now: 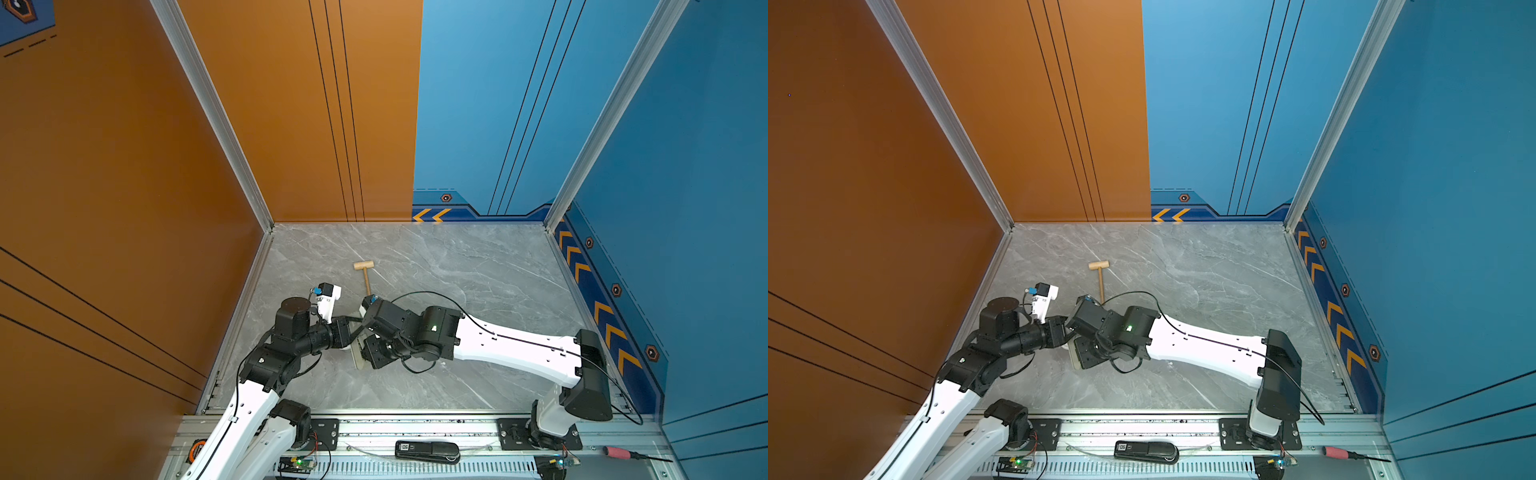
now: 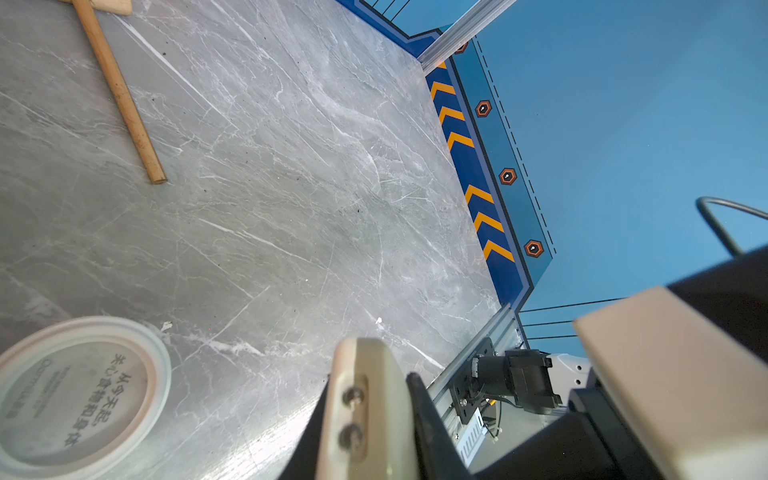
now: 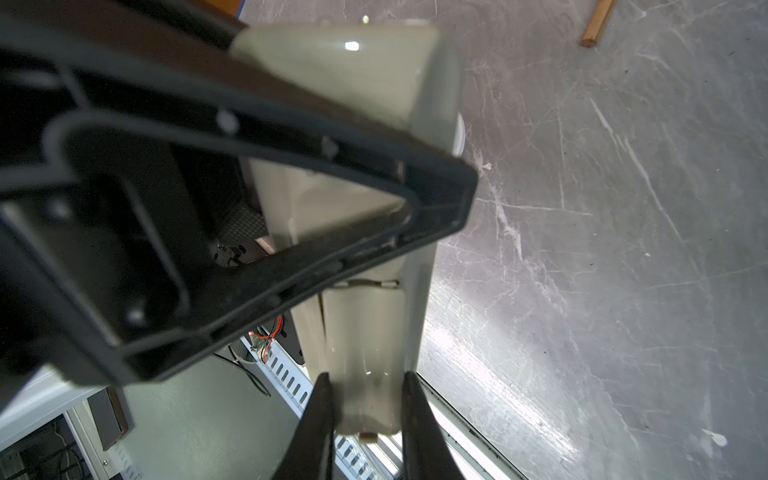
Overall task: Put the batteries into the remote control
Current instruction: 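Slide the cover along the remote to close the compartment with the right gripper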
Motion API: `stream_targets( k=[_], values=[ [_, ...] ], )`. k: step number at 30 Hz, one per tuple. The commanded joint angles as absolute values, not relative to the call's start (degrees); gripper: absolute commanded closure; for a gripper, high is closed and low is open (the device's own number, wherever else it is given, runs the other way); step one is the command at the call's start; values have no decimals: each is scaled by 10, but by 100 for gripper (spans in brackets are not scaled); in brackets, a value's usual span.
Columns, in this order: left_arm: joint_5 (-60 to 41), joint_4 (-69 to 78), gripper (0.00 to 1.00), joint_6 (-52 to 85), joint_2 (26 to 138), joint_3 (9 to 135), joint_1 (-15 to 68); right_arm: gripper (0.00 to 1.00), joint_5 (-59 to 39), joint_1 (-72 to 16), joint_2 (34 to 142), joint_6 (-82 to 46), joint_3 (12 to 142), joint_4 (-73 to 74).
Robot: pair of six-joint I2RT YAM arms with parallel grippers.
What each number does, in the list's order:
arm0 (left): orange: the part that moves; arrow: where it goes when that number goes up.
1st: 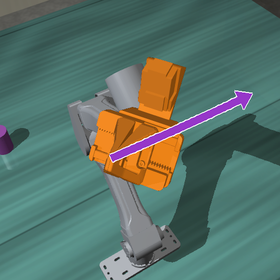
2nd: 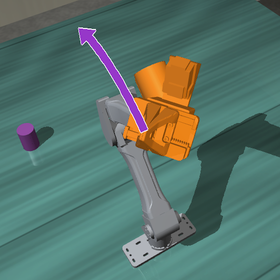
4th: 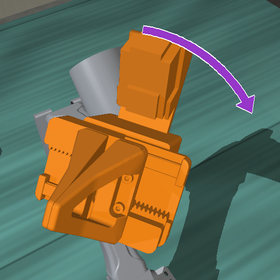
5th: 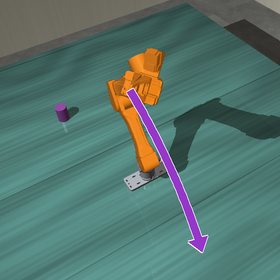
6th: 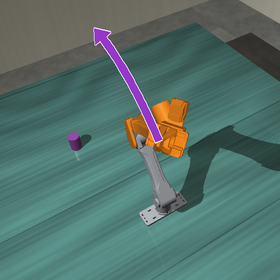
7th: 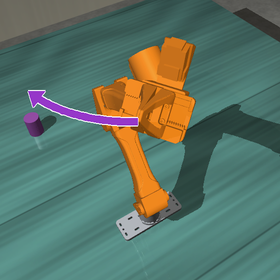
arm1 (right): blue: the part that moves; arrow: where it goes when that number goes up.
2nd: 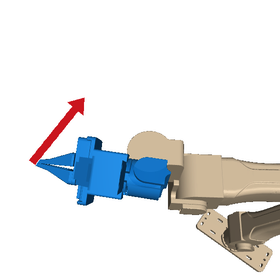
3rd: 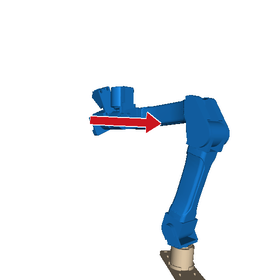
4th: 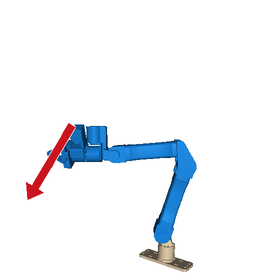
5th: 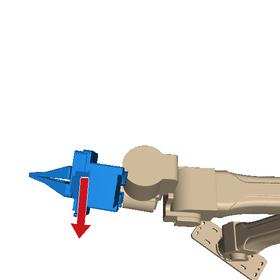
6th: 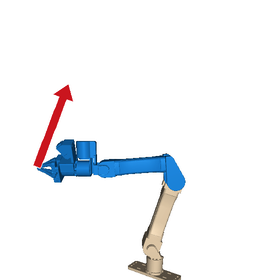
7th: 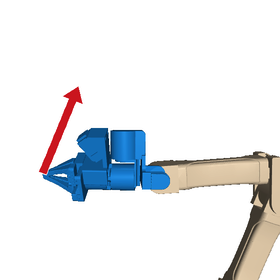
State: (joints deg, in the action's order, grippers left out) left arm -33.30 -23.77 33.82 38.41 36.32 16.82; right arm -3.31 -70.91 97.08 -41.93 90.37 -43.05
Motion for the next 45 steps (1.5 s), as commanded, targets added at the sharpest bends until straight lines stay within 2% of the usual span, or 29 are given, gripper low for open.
stream_targets(
  k=[1, 24, 40, 45],
  values=[
    [-351, -239, 100, 325, 380, 363, 171, 100, -42, -703, 978, -410, 915, -439],
    [-368, -233, 100, 333, 375, 355, 177, 100, -78, -680, 991, -390, 924, -433],
    [-407, -167, 100, 375, 380, 336, 182, 100, -120, -657, 998, -374, 932, -433],
    [-409, -144, 100, 389, 381, 329, 184, 93, -108, -655, 992, -376, 930, -436]
  ],
)
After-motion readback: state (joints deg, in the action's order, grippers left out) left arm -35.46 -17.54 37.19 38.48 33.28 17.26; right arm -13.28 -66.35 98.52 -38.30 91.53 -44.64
